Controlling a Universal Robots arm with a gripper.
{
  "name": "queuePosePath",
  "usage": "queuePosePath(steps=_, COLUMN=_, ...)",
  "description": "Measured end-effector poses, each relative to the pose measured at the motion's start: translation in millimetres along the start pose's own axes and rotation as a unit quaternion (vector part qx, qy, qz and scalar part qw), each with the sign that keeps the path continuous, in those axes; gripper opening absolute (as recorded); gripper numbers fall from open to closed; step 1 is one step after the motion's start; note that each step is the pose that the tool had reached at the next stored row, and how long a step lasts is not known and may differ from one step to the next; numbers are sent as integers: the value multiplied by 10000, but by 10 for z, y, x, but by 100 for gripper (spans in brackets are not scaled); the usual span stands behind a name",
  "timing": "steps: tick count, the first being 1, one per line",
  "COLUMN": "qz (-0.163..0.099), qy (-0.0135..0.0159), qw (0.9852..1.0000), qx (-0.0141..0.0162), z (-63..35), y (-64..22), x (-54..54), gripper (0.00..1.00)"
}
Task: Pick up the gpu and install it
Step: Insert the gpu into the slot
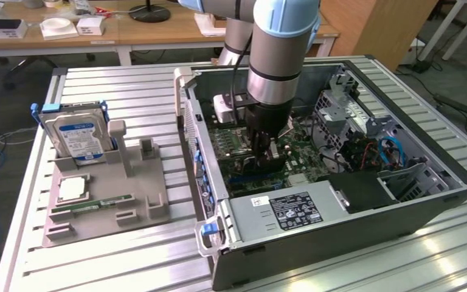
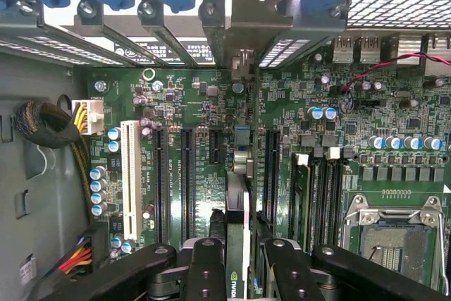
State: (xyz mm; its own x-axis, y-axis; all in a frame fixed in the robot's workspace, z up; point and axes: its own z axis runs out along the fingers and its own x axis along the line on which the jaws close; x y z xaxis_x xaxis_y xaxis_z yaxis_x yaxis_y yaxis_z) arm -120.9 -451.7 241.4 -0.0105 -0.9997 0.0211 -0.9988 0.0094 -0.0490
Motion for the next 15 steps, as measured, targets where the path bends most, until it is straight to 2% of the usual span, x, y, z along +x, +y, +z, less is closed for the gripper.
queuePosePath(steps=15, qz=-1, qy=0, qw=10000, qx=0, z=35, y=1, x=-1, gripper=26)
